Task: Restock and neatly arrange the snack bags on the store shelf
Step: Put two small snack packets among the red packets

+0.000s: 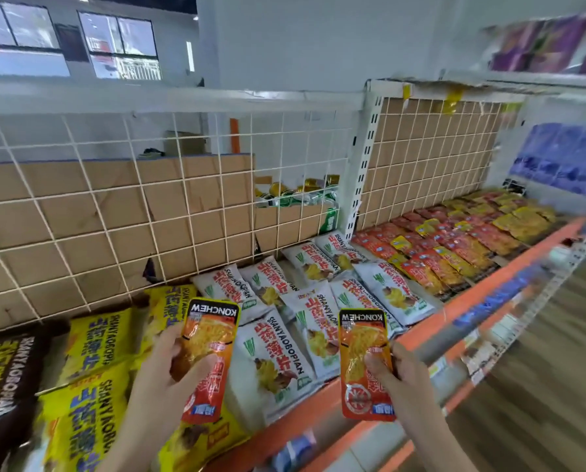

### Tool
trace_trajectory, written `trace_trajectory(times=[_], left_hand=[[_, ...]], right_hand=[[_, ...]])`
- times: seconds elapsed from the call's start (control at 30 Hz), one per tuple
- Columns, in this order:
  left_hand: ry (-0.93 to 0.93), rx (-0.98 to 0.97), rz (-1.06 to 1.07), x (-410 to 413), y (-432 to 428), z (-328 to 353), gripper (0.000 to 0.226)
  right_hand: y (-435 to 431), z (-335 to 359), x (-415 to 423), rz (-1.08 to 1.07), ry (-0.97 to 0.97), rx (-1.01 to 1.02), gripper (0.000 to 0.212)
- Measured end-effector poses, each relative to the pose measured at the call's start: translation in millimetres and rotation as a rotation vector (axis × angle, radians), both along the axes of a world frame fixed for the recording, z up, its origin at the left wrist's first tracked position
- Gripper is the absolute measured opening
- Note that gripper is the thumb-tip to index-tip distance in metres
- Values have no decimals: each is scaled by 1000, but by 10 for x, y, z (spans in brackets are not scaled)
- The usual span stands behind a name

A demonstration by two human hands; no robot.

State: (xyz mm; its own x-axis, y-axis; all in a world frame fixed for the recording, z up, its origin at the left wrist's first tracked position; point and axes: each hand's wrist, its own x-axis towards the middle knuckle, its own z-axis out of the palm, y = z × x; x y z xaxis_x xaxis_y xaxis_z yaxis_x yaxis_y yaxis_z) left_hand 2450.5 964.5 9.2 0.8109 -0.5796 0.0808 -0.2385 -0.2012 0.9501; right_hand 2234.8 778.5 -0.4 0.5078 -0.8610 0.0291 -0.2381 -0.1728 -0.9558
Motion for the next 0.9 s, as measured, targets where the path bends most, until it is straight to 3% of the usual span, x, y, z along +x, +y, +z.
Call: trace_trajectory(times=[0.1,0.2,0.33,0.63,0.9], left_hand=[[-11,49,-58,-147,-77,-24,65],[-36,60,-128,-269,-223,-20,63],[-53,46,-230,-428,-511,19,49],[-103,83,-331,-987,-1431,15,66],[-102,-17,-347,-1688,-2407,75,45]], right_hand=[[36,-25,-244,-65,20,22,23],[22,-47,-476,-135,16,42,7],[-85,-40,-763,-240,-16,53,5],[-699,-14,-1380,-309,-55,45,14],[-1673,46,-2105,-322,-177,15,4]])
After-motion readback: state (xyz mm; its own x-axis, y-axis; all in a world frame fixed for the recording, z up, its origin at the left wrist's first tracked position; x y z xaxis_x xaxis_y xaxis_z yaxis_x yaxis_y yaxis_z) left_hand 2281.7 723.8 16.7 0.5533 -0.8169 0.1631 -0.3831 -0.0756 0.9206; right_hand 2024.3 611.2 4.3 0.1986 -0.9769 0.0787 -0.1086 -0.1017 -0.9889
